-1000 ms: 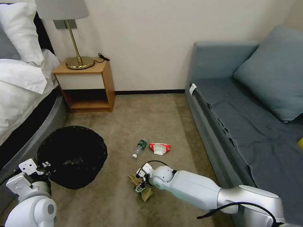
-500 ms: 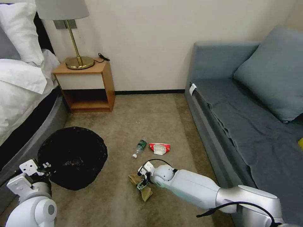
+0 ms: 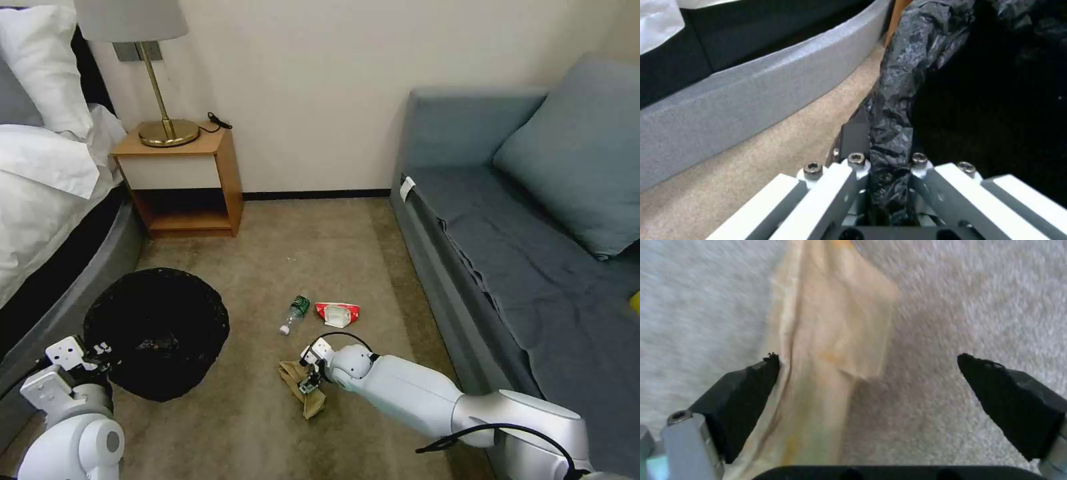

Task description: Pick up the trash bin, then pick up the garbage on the floor and place it into the trash bin.

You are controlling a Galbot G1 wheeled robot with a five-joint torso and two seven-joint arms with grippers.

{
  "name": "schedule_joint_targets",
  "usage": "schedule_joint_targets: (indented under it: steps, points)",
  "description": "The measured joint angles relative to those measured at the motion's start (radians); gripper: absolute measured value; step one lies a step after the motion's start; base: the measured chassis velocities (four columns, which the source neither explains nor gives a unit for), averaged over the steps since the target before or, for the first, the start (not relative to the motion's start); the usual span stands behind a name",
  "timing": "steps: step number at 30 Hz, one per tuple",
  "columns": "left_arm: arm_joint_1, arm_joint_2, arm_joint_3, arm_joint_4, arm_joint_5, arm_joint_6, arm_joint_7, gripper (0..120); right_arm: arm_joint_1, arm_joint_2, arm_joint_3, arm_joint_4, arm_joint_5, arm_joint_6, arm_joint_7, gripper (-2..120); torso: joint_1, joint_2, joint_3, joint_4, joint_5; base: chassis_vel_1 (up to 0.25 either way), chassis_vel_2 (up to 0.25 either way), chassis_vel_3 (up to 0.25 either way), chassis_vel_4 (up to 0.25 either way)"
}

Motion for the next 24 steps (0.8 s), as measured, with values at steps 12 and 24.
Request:
schedule_joint_targets:
  steps: [12,24]
  points:
    - [-0.007,-0.002,0.006,0.002,0.001,0.000,0.000,2,0.007,-0.040,0.010,0.080,0.052,-0.023,0.029,100,0.000,0.000,0.000,0.0000,-0.0001,0.000,0.000,0.000,0.000]
    - [-0.004,-0.001,0.003,0.005,0.004,-0.001,0.001,2,-0.023,-0.032,-0.001,0.040,0.026,-0.011,0.027,99,0.000,0.000,0.000,0.0000,0.0000,0.000,0.000,0.000,0.000]
